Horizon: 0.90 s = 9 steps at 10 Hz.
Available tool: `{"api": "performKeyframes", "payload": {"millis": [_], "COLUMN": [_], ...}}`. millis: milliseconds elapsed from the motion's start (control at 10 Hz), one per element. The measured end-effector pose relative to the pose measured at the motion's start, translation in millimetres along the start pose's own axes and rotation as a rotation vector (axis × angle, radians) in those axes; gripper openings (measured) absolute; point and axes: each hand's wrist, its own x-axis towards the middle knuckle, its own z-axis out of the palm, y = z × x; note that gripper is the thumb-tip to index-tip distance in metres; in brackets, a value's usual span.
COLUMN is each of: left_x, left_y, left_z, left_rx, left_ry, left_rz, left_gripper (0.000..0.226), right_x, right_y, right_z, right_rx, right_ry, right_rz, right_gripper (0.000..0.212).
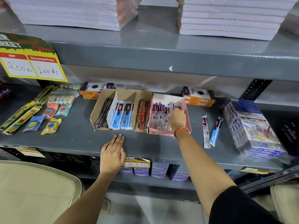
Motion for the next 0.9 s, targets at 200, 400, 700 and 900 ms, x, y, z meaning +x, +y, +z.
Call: {"api": "performKeyframes", "payload": {"millis": [200,400,700,900], "left_x": [0,0,0,0], "left_y": [0,0,-1,-1], "left_z": [0,0,0,0], "left_rx": [0.005,0.011,0.010,0.010], "left_ry": [-0.008,-0.009,-0.011,-0.011], "left_rz": [-0.003,-0.004,0.000,-0.002], "left_gripper": [0.051,0.050,0.050,0.050], "right_x": [4,4,12,15], "right_y": [14,24,28,26], "right_z": [-3,6,20,19], "right_rx": [-0.026,-0.114,-0.344,-0.410], "right_ry": [0.024,-0.087,-0.356,-0.416], "right_rz": [-0.003,-0.240,-0.394,-0.357], "right_gripper": [0.024,0.029,0.047,0.054]}}
